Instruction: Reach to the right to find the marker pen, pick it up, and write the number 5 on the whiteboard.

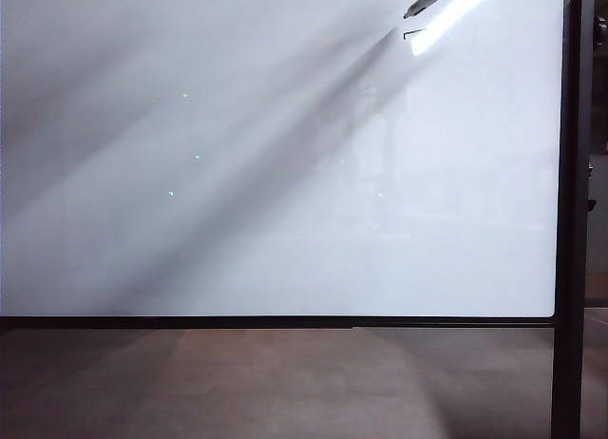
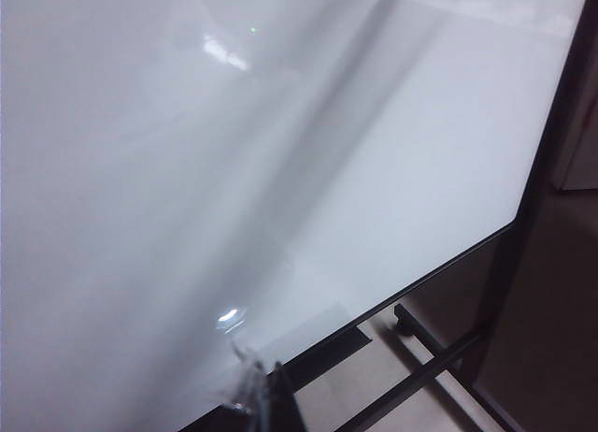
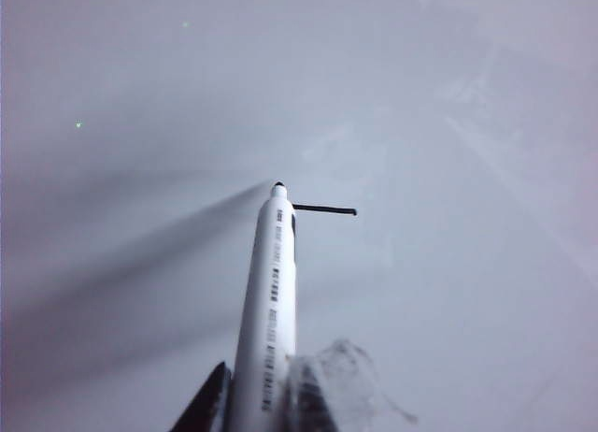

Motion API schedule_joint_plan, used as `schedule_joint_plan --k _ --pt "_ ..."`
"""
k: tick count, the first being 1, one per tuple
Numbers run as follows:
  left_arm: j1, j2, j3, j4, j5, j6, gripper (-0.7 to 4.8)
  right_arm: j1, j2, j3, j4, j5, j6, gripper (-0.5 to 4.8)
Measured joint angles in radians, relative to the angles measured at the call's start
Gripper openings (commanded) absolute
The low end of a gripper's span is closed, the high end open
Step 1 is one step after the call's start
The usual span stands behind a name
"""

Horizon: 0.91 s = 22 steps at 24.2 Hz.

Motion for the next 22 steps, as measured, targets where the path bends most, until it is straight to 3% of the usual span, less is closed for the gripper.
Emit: schedule_joint_plan --k 22 --pt "0.000 0.000 0.000 -0.002 0.000 0.000 -0.05 -0.016 0.049 0.000 0.020 -0.008 -0.001 -0.06"
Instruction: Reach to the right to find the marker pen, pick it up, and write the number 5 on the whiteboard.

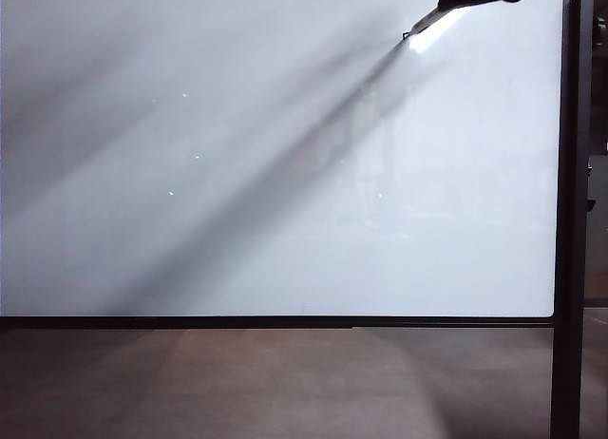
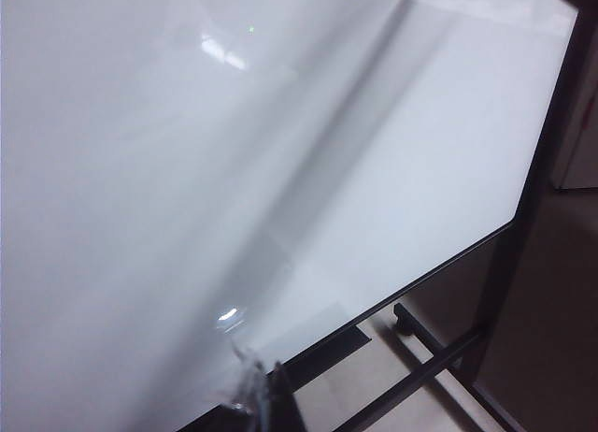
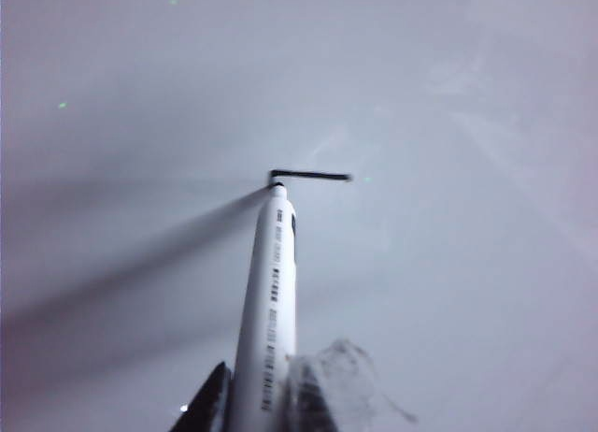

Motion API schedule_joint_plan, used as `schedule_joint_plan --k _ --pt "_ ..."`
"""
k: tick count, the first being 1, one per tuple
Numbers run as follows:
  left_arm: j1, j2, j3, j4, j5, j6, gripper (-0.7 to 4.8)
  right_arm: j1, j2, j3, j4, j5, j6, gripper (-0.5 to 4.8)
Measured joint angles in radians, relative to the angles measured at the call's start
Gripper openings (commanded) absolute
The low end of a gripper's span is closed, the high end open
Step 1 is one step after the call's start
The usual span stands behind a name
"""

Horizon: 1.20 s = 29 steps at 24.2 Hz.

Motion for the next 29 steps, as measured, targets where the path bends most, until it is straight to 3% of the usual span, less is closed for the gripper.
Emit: schedule_joint_plan --k 29 --pt "0.000 0.000 0.000 -0.011 0.000 0.000 -0.05 -0.011 0.023 0.000 0.015 -0.014 0.000 -0.06"
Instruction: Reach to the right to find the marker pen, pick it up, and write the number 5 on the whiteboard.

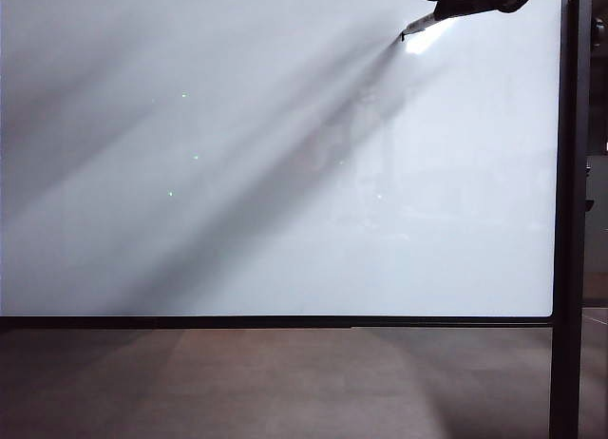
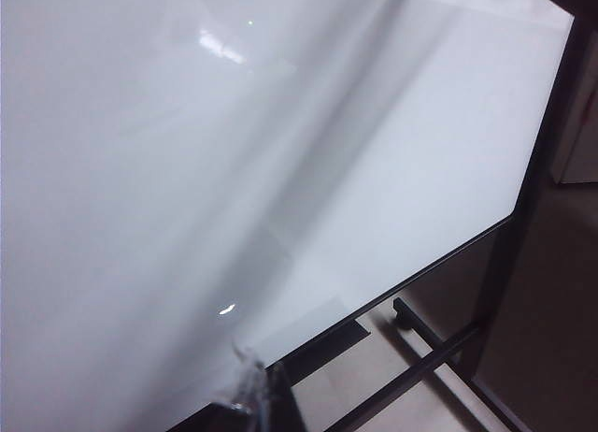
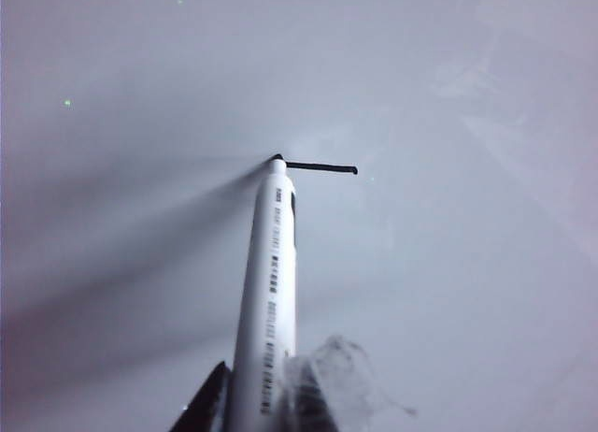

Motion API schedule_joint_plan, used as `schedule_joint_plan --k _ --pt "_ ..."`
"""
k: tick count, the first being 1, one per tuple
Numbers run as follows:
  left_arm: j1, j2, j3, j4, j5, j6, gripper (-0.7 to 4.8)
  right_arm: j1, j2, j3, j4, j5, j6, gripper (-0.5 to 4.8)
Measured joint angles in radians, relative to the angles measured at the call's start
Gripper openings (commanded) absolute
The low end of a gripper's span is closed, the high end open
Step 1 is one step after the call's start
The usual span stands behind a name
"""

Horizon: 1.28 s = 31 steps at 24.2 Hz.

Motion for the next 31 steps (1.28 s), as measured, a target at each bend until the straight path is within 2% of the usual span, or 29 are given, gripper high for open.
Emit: schedule_joint_plan --k 7,16,23,31 --pt "0.000 0.000 0.000 -0.001 0.000 0.000 -0.05 0.000 0.005 0.000 -0.082 0.000 0.000 -0.06" --pt "0.000 0.000 0.000 -0.002 0.000 0.000 -0.05 -0.003 0.005 0.000 -0.082 0.003 0.000 -0.06" --pt "0.000 0.000 0.000 -0.002 0.000 0.000 -0.05 -0.060 0.002 0.000 -0.100 -0.011 -0.003 -0.06" --pt "0.000 0.000 0.000 -0.003 0.000 0.000 -0.05 -0.071 0.000 0.000 -0.104 -0.011 -0.003 -0.06"
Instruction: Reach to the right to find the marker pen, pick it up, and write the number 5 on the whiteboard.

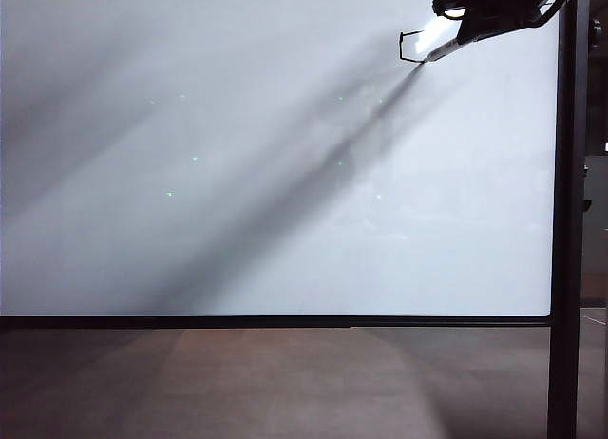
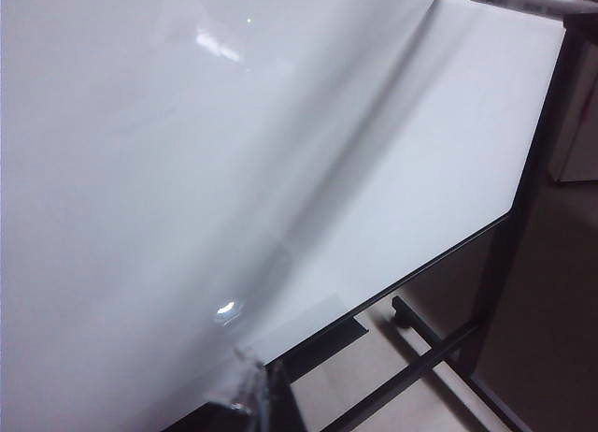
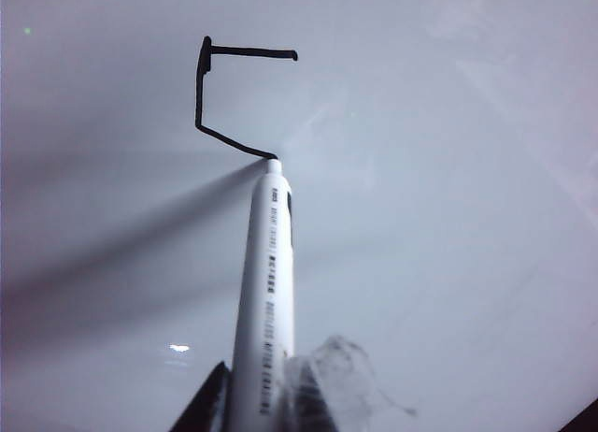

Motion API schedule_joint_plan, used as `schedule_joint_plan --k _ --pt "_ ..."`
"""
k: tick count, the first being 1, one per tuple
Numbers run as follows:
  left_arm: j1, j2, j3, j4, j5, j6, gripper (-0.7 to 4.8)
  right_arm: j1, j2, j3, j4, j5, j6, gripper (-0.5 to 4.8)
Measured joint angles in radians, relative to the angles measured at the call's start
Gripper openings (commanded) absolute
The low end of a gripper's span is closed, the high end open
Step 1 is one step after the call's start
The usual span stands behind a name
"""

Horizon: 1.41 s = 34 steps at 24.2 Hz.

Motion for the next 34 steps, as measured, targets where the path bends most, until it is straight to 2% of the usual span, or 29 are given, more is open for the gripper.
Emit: schedule_joint_plan --k 34 --pt "0.000 0.000 0.000 -0.018 0.000 0.000 -0.05 -0.006 0.049 -0.002 -0.084 0.011 0.004 -0.06"
